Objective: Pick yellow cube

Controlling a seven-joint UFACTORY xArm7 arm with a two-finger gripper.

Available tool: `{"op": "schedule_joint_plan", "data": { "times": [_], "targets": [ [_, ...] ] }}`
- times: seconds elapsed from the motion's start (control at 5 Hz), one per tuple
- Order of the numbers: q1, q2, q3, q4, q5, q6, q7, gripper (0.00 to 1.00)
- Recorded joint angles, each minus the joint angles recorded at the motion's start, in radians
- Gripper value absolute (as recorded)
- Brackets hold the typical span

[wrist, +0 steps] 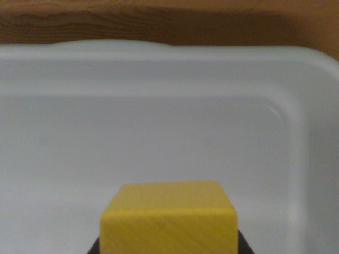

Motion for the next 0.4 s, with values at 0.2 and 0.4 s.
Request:
{"op": "schedule_joint_plan", "data": {
  "times": [0.2, 0.4],
  "targets": [
    [0.0000, -0.001, 0.000, 0.005, -0.0001, 0.007, 0.000, 1.00],
    [0.0000, -0.001, 0.000, 0.005, -0.0001, 0.007, 0.000, 1.00]
  ]
}}
